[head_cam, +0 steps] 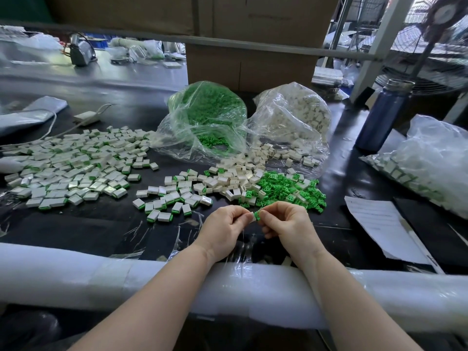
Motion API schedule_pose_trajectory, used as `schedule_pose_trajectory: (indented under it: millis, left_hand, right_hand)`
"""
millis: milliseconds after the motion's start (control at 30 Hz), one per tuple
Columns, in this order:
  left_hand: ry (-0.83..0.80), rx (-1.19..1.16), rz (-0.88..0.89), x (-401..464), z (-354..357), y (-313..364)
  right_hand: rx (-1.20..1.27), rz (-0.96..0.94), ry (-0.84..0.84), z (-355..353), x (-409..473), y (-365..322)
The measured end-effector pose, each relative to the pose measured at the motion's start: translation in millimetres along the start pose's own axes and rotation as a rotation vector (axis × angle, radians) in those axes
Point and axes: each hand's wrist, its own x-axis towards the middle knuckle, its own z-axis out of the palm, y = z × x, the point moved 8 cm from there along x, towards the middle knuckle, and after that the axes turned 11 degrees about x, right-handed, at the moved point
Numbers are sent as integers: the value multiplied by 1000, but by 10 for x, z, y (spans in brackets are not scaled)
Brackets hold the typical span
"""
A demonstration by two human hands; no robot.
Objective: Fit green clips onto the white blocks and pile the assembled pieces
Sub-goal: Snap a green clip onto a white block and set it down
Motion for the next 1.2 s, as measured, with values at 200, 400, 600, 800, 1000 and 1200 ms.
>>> schedule_pose_trajectory:
  millis: [200,400,600,800,1000,1200]
  left_hand:
    - [-33,47,1,-7,27,5]
    - [-6,138,64,-19,13,60]
    - [3,196,101,-16,5,105]
    - [-38,158,80,-19,17,89]
    - [-14,209,121,-14,37,108]
    - [5,-55,30,-3,4,52]
  right_hand:
    - [-99,33,11,36,15,46]
    - [-154,42,-36,40,0,28]
    - [-182,33,-23,33,-3,31]
    - [-215,29,-65,57,-7,31]
    - [-228,17,-66,77,-1,30]
    - [-26,-11,-7,32,6,-12]
